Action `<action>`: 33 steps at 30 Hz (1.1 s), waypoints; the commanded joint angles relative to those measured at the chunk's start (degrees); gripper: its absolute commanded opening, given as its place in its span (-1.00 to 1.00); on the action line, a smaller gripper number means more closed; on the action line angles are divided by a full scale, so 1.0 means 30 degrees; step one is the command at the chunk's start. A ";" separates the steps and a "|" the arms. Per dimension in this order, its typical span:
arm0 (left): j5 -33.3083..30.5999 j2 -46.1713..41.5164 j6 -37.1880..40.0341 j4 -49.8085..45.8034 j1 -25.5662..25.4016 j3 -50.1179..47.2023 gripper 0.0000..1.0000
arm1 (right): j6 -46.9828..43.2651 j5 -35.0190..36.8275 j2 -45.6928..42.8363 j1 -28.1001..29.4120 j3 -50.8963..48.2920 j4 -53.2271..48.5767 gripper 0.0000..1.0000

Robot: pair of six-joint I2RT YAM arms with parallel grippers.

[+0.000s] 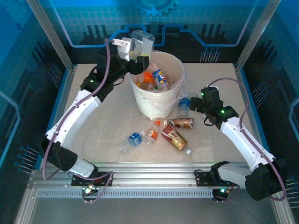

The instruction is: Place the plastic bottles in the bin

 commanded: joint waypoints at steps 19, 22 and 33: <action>0.0604 0.4380 0.0384 -0.1609 -0.1528 0.0961 0.35 | 0.0628 0.0025 0.0233 -0.0231 0.0049 -0.0147 0.99; 0.0618 0.5009 0.0542 -0.2150 -0.1531 0.1100 0.36 | 0.0720 0.0032 0.0228 -0.0234 0.0073 -0.0209 0.99; 0.0422 0.7147 0.1259 -0.3726 -0.1544 0.1849 0.46 | 0.0803 0.0155 0.0262 -0.0216 0.0154 -0.0532 0.99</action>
